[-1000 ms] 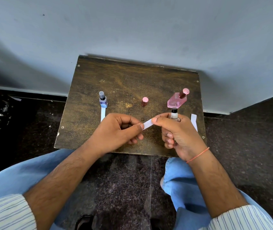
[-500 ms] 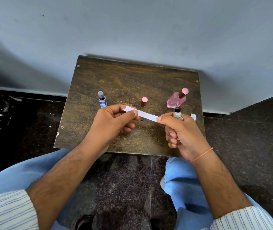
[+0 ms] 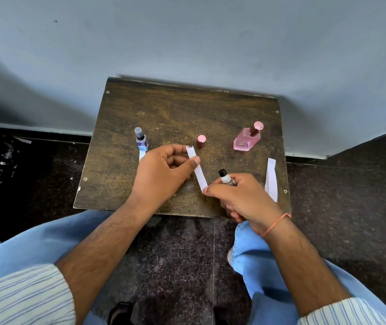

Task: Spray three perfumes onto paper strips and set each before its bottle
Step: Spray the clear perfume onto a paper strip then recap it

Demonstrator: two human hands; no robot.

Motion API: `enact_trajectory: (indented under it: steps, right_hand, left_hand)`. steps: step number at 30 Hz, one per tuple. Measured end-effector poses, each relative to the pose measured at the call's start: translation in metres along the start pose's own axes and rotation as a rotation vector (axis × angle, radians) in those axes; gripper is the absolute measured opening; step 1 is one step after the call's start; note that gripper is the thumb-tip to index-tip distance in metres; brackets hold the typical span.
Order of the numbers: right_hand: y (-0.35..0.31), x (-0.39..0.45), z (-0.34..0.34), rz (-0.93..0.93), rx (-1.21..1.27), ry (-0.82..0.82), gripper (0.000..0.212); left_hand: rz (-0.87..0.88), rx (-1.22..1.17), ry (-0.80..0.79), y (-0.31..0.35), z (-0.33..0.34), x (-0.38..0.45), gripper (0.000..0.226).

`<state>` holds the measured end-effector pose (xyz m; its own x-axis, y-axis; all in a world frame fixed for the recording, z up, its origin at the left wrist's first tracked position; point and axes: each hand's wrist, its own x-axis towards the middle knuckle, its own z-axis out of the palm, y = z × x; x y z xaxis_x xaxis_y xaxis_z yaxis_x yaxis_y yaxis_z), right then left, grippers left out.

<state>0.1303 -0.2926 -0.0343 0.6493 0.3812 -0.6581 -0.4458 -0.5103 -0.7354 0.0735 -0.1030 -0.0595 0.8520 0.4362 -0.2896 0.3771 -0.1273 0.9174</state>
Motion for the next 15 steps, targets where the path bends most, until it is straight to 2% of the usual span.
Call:
enact_trajectory:
  steps: [3, 6, 15]
  right_hand:
    - [0.0018, 0.0008, 0.0057, 0.048, 0.009, 0.044, 0.018]
    - [0.0021, 0.0035, 0.007, 0.089, 0.035, 0.071, 0.018]
    - [0.0021, 0.0066, 0.0099, 0.12, 0.031, 0.072, 0.022]
  left_hand:
    - [0.025, 0.084, -0.027, -0.001, 0.0015, -0.0006, 0.047]
    - [0.055, 0.154, -0.056, -0.0027, 0.0025, -0.0004, 0.058]
    - [0.213, 0.284, 0.022, -0.0018, -0.0055, -0.0041, 0.047]
